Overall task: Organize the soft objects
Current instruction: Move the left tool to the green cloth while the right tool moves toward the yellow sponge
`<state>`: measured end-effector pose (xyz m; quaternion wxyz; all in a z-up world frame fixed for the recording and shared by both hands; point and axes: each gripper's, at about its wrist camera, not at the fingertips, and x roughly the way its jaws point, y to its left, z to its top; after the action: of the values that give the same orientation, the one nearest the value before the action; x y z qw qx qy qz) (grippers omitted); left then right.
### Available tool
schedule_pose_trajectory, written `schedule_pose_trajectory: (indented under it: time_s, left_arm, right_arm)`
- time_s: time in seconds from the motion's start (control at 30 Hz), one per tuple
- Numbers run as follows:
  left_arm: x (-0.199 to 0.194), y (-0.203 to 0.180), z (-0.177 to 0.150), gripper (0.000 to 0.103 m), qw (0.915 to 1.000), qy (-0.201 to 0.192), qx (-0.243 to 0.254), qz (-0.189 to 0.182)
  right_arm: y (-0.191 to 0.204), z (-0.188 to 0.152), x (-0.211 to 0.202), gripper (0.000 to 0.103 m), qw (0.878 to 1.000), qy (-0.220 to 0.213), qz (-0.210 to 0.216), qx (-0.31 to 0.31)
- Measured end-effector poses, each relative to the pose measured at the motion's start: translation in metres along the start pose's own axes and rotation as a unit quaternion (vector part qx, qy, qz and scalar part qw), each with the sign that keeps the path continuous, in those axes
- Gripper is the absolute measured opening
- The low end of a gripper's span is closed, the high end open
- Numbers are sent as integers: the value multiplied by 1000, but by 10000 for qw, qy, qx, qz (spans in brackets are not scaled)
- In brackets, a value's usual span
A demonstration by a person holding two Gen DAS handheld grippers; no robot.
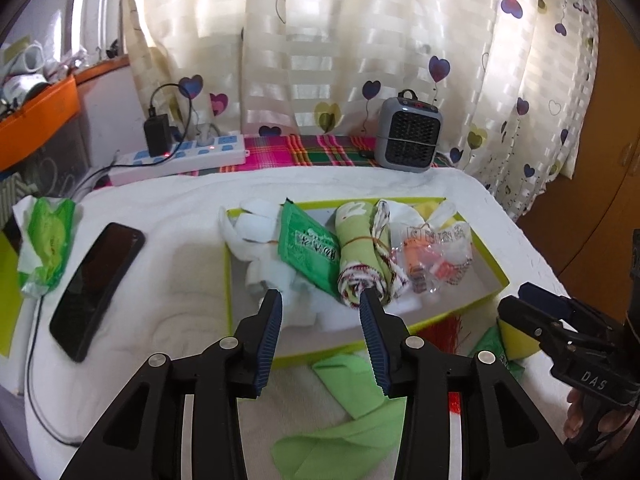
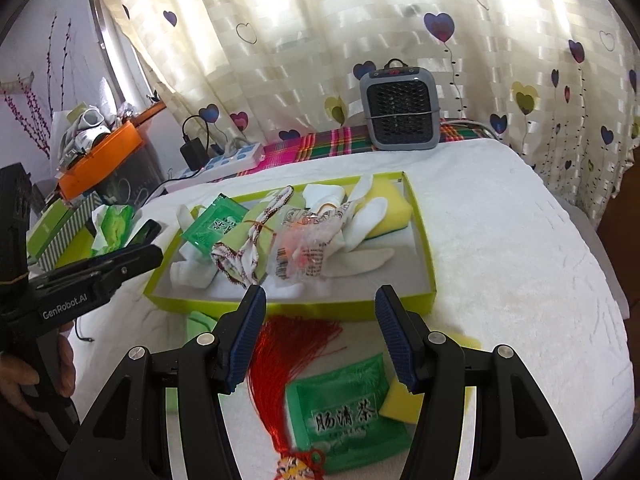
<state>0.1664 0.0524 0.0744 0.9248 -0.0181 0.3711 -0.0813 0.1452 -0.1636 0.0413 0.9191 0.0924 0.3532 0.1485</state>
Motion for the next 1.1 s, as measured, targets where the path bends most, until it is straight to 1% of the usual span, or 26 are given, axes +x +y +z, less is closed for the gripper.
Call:
schedule_pose_trajectory:
  time_s: [0.23,0.43,0.6,0.8,1.1]
  left_arm:
    - [-13,-8,-15,39,9999,-45,31,-85]
    - [-21,-15,-26,39,9999,-63,60,-145]
    - [-27,-18,-35,39,9999,-72,87,-117]
    - [-28,-21,-42,39,9998,-42,133,-130]
    - [-21,-25,-55,42,9997,115,205,-117]
  right_arm:
    - [-2,-8,-11,58,9999,-85,74,131]
    - [-2,-17,-19,59,9998,-138,34,107]
    - [-2,-23,-26,59,9998,-193,-2,84]
    - [-6,-30,-33,59,9996,-238,31,142]
    - [-23,-40,-48,59,9991,-301,-187,211]
